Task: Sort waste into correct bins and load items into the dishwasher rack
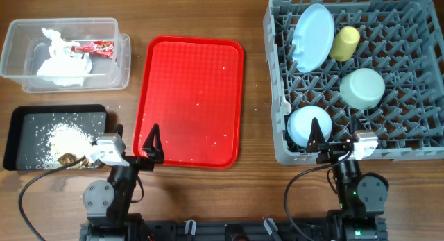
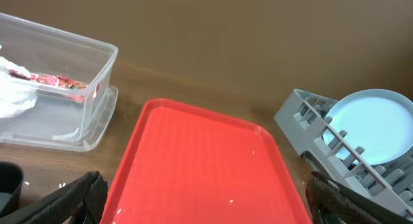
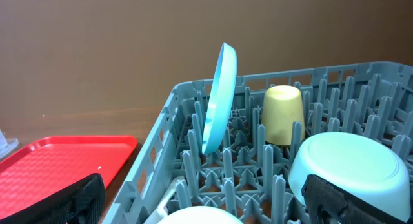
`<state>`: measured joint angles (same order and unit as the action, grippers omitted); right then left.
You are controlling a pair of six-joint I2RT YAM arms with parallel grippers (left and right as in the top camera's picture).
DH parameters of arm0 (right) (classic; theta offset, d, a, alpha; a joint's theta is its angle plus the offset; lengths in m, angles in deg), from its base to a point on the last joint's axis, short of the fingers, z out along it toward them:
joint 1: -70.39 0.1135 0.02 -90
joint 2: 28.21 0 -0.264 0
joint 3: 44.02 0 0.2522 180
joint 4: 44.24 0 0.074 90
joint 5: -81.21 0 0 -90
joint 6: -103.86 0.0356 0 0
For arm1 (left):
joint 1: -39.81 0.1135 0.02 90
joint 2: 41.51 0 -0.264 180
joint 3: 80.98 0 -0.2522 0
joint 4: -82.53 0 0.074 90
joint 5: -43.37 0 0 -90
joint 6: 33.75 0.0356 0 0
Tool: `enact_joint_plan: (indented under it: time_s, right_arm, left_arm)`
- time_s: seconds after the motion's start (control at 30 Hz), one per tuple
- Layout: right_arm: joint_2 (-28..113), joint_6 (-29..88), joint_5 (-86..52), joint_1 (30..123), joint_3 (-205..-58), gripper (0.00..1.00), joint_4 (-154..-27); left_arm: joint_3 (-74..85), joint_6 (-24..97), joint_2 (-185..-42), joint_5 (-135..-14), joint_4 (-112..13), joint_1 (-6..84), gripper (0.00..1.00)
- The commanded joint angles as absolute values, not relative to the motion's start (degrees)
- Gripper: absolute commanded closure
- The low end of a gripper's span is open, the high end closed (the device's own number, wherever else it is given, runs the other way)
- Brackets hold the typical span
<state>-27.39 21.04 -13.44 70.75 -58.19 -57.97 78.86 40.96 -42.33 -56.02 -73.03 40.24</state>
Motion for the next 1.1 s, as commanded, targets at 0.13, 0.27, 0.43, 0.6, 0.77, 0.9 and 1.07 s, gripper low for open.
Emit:
enact_joint_plan:
  time_s: [0.13,0.27,0.43,0.6,0.77,0.9,1.07]
  right_arm:
    - [-27.94,20.04,-12.69,71.18,-58.08,0.00,-57.86]
    - [-27.94,20.04,-12.69,71.18,-58.08,0.00,-57.84]
    - [-27.94,20.02,-12.69,71.18,-58.08,0.00,-57.84]
    - [-27.94,20.04,-12.69,71.18,-58.08,0.00,-57.86]
    - [-27.94,20.04,-12.69,71.18,-58.08,0.00,-57.86]
    - [-27.94,20.04,-12.69,71.18,-58.08,0.00,-57.84]
    - [-27.94,20.04,-12.69,71.18,-58.08,0.00,-57.86]
  left_arm:
    - [83.48,42.14,-41.65,-56.89,-84.27,39.91,0.00]
    - [84.92,42.14,-41.65,-56.87,-87.46,39.91,0.00]
    - [84.92,42.18,-41.65,-56.61,-83.02,39.91,0.00]
    - [84.92,44.76,-41.65,-57.07,-80.18,39.95,0.00]
    - [84.92,53.07,-41.65,-56.11,-80.03,39.95,0.00]
    - [84.92,53.04,-41.65,-53.96,-79.81,39.97,0.00]
    - [84.92,53.04,-41.67,-48.39,-79.33,40.41,0.00]
